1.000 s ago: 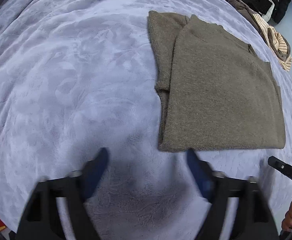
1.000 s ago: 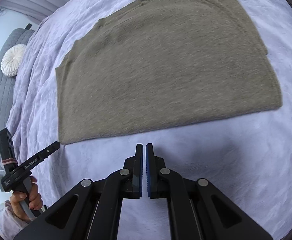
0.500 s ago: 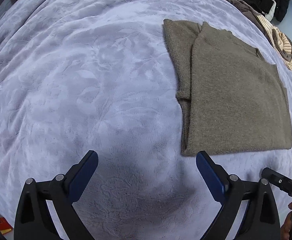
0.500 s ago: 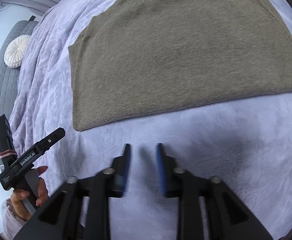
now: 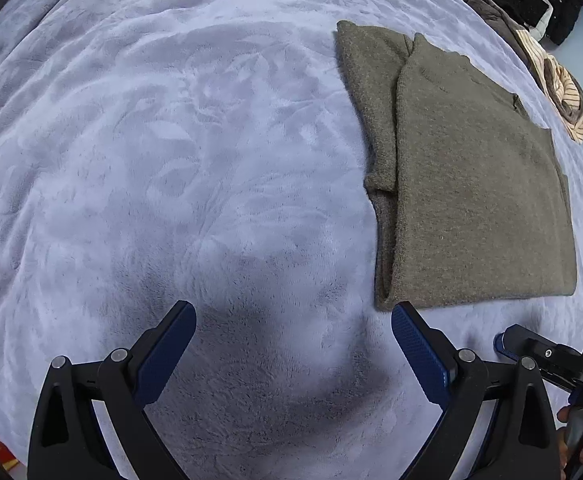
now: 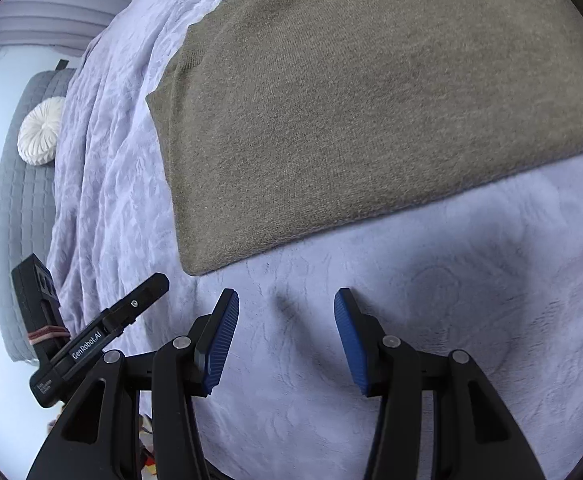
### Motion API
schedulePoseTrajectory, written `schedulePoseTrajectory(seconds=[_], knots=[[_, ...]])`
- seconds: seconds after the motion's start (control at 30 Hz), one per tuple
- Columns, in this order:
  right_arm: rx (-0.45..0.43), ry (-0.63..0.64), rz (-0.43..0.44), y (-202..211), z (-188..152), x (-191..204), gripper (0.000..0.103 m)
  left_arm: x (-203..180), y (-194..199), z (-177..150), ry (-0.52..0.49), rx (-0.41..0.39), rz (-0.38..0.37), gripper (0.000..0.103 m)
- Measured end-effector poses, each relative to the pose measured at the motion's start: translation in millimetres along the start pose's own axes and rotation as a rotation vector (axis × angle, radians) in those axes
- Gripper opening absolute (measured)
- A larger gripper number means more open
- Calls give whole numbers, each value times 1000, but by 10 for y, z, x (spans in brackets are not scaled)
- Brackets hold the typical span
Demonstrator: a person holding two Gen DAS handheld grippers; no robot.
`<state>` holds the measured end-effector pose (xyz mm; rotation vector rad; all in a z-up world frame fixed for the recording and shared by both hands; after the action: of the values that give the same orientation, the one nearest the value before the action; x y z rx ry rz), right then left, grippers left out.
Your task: Fold small clothes
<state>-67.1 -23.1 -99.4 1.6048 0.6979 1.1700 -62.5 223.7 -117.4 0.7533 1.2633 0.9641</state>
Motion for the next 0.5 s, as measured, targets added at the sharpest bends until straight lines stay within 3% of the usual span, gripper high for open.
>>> schedulePoseTrajectory(seconds=[0.2, 0.37, 0.43, 0.47, 0.5], knots=[[-2, -41, 59, -47, 69, 105, 54, 79, -18, -3, 24, -18, -39, 98], [-161, 134, 43, 253, 479, 458, 53, 101, -47, 77, 47, -46, -10, 98], [-210, 215, 8, 318, 774, 649, 42, 83, -38, 99, 63, -56, -16, 98], [-217, 228, 2, 324, 890, 715, 24, 69, -33, 110, 62, -57, -15, 98], [-225, 233, -5, 308, 1050, 789, 16, 56, -23, 122, 55, -60, -5, 98]])
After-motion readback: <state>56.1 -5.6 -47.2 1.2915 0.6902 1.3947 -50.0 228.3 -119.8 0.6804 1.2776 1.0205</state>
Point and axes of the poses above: each gripper's, at about its wrist camera, not at the fingertips, and y roughly against the way its jaws point, x to its left, z to its top, the point moved 8 cm from there along -y, roughly the way its jaws point, and after that the axes turned 14 degrees about -z, right-handed, at the moved point
